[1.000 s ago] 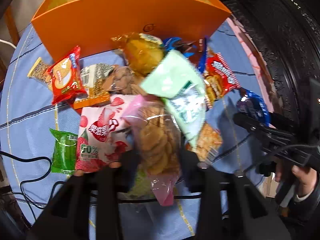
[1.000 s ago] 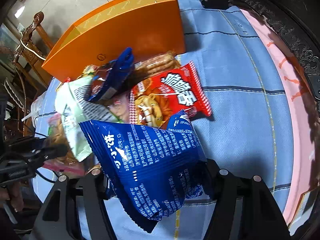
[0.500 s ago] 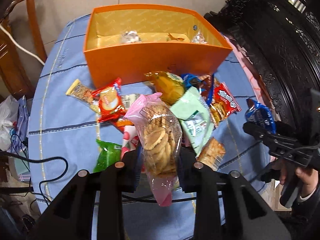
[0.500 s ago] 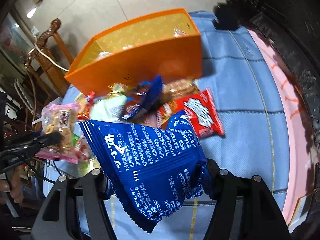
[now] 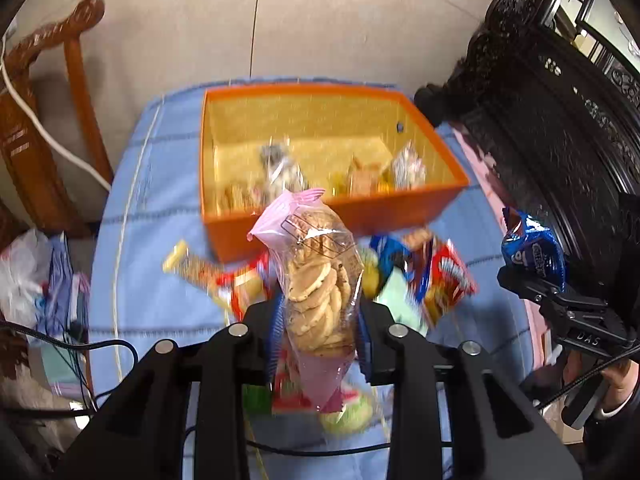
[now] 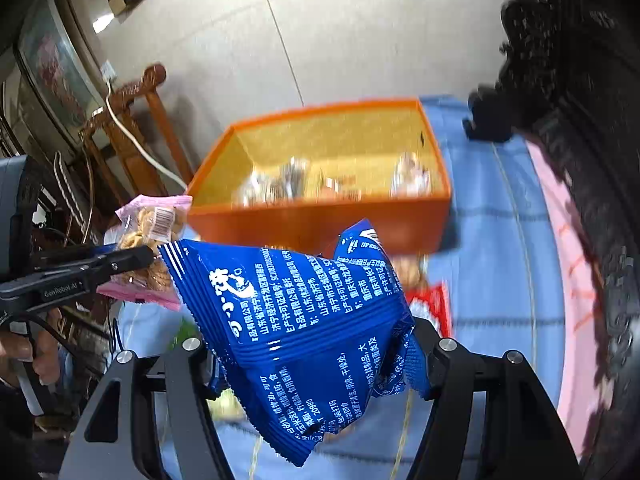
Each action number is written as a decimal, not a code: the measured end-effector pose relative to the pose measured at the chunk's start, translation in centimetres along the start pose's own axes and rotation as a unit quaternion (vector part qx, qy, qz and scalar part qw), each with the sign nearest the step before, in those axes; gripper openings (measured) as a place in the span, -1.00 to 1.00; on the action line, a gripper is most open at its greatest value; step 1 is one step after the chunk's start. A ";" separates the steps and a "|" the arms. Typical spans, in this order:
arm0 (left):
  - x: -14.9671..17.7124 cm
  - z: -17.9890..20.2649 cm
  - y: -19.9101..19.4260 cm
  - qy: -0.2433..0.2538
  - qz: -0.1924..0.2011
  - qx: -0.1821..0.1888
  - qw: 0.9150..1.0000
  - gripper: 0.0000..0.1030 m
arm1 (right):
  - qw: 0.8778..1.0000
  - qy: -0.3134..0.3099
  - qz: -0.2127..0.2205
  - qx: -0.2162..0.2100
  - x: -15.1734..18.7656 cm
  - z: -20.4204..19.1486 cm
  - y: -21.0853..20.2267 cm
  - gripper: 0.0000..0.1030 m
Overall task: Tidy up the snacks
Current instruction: 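Carry both bags over the orange box and open both grippers to drop them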
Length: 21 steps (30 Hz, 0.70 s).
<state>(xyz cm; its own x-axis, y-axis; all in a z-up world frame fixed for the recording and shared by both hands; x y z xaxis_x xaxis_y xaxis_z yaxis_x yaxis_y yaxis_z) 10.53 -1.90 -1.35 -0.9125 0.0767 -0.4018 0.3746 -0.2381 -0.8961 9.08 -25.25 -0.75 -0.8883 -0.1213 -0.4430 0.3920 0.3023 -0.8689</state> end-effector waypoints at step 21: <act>-12.1 -2.0 7.6 -0.044 -0.008 -0.023 0.999 -0.31 | 1.000 0.018 0.010 -0.005 -13.6 1.9 9.8 0.37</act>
<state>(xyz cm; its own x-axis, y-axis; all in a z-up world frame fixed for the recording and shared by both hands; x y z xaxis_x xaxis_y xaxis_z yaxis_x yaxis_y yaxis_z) 24.78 -2.70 -3.63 -0.9290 -0.0060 -0.3702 0.3643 -0.1922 -0.9112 25.50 -22.41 -3.68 -0.8888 -0.0809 -0.4510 0.4066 0.3145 -0.8578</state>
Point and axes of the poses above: each gripper's, at about its wrist camera, not at the fingertips, and y roughly the way its jaws point, z to its right, x to its underside, the point moved 2 cm from there along y, roughly the way its jaws point, and after that the axes turned 7 degrees about -z, right-handed, at the moved point
